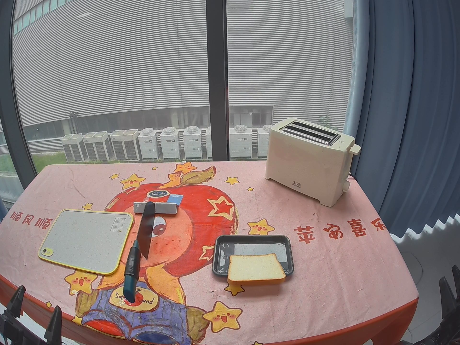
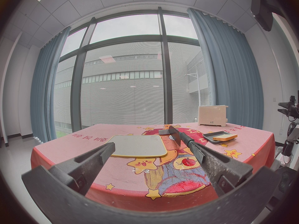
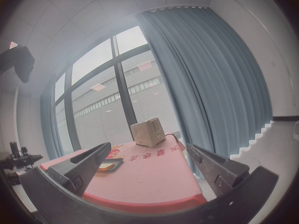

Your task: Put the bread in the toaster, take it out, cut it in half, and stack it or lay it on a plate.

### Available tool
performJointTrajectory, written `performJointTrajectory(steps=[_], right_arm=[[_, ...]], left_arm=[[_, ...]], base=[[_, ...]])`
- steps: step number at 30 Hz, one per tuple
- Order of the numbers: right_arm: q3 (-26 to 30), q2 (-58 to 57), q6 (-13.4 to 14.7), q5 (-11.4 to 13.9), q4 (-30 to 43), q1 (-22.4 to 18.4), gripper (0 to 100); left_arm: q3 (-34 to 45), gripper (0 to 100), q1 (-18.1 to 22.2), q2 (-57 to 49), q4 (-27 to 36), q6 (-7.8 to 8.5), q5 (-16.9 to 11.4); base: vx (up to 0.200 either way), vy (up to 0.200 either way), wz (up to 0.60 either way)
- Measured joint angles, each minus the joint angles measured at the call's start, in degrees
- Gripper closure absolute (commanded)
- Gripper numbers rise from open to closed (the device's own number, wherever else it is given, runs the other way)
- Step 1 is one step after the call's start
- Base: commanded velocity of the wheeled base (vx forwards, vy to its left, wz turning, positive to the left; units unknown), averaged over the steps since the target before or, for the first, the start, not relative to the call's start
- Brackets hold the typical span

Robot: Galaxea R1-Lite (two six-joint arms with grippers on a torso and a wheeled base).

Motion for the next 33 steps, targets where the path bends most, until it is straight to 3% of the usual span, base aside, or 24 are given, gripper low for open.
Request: performJointTrajectory(steps=[5, 16, 25, 33], right_arm=[[0.0, 0.0, 3.2, 2.0, 0.0, 0.0, 0], [0.0, 0.0, 16.6, 5.2, 0.7, 0.0, 0], [0.0, 0.0, 23.4, 8.2, 0.8, 0.1, 0], [0.0, 0.0, 26.7, 11.5, 0.7, 0.0, 0]], left_arm=[[0.0, 0, 0.0, 0.0, 0.0, -0.02, 0.0], [0.0, 0, 0.0, 0.0, 0.0, -0.02, 0.0], [0.0, 0, 0.0, 0.0, 0.0, 0.0, 0.0], [0.0, 0, 0.0, 0.0, 0.0, 0.0, 0.0]], base=[[0.0, 0.0, 0.0], [0.0, 0.0, 0.0], [0.0, 0.0, 0.0], [0.0, 0.0, 0.0]])
